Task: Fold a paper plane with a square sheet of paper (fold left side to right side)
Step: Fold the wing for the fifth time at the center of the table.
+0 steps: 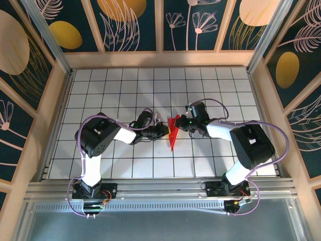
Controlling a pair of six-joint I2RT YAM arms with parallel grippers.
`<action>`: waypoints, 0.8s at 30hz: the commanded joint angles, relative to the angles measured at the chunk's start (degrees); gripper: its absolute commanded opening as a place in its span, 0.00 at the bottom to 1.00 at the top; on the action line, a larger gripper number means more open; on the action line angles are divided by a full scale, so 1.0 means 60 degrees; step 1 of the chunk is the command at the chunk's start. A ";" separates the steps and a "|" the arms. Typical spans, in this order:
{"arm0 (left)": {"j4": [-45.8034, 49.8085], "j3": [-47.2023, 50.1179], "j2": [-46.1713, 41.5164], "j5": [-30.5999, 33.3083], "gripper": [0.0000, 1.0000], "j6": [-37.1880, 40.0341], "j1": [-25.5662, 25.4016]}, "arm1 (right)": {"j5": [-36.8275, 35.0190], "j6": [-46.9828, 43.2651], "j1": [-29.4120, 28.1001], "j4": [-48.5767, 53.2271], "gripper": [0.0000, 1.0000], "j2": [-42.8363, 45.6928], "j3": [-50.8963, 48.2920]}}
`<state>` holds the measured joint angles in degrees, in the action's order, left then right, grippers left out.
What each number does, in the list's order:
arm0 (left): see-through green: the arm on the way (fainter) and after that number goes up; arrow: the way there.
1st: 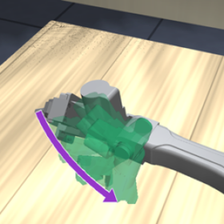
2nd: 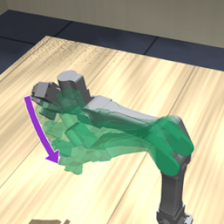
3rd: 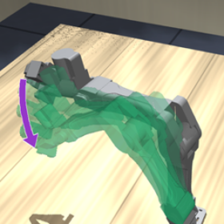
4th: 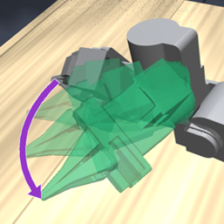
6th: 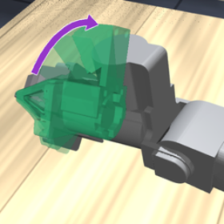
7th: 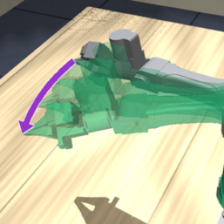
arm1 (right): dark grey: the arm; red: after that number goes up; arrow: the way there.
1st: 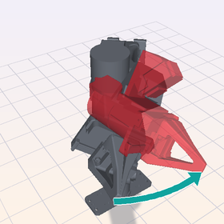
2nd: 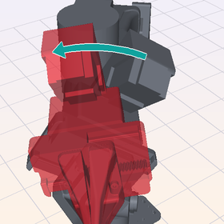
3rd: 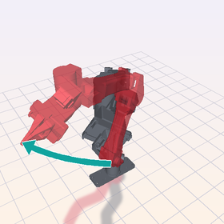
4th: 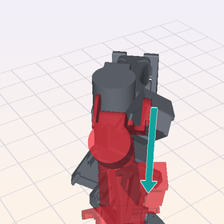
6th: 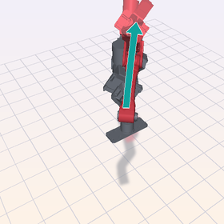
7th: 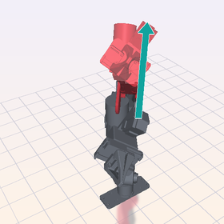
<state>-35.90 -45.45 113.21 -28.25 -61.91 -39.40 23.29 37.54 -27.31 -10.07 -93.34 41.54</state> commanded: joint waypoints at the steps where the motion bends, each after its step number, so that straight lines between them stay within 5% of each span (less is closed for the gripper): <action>1: 0.1567 0.0142 0.0325 0.1177 0.00 0.0239 0.0078 | 0.0198 -0.0214 0.0038 -0.0007 0.02 -0.0345 0.0268; 24: 0.1824 0.0448 0.0270 0.1602 0.00 -0.0112 0.0077 | 0.0162 -0.0207 0.0058 -0.0417 0.01 -0.0708 0.0042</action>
<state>-34.68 -45.50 112.64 -26.28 -62.63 -39.92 23.75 37.39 -27.31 -10.85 -96.42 41.95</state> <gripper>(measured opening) 0.046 0.054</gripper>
